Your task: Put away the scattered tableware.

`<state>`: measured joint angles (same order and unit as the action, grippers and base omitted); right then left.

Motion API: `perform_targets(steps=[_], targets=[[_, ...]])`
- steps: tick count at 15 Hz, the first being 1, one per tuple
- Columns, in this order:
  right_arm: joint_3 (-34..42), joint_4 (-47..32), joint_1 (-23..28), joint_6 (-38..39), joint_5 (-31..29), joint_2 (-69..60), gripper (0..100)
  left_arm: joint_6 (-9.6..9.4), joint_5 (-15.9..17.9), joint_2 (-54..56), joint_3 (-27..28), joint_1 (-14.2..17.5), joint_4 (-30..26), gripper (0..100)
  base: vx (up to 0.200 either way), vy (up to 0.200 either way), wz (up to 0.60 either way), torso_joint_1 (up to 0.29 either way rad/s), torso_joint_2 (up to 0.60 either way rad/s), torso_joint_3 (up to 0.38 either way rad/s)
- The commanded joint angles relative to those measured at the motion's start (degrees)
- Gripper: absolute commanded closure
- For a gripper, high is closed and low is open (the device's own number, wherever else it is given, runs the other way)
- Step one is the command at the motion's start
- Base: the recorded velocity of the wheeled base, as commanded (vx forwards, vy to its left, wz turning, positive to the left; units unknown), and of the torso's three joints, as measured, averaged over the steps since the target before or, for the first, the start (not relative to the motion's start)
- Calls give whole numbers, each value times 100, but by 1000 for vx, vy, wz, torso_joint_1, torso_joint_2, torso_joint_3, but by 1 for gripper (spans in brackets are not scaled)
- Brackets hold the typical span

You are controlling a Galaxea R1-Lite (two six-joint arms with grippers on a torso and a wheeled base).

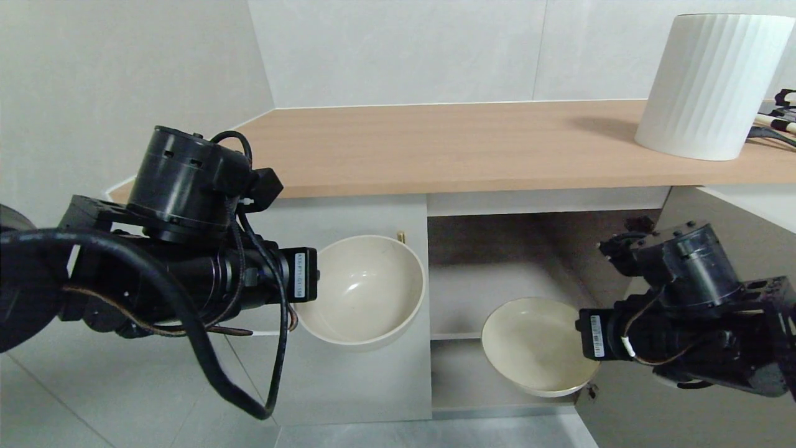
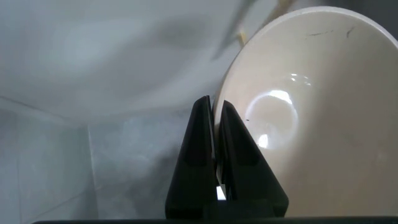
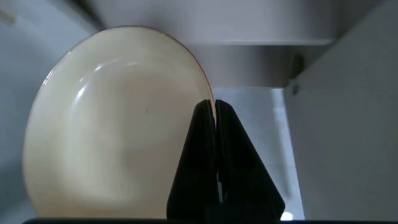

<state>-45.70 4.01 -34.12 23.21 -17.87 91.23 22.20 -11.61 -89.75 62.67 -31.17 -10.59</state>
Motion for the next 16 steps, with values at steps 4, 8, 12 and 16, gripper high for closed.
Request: perform_targets(steps=[4,8,12,16], targets=[[-79,1102,213,-10,3,1248,100,-5,0,-8,-1,-12,5,100,0,0,0,0,0,0],[-413,1401,644,-1,3,2171,100,-5,-8,-16,-1,-12,5,100,0,0,0,0,0,0],[-897,1612,1048,-1,-6,2988,100,-5,-8,10,-9,-29,-4,100,0,0,0,0,0,0],[-1617,1682,1145,-45,-41,3656,100,-14,-8,98,-27,-56,5,100,0,0,0,0,0,0]])
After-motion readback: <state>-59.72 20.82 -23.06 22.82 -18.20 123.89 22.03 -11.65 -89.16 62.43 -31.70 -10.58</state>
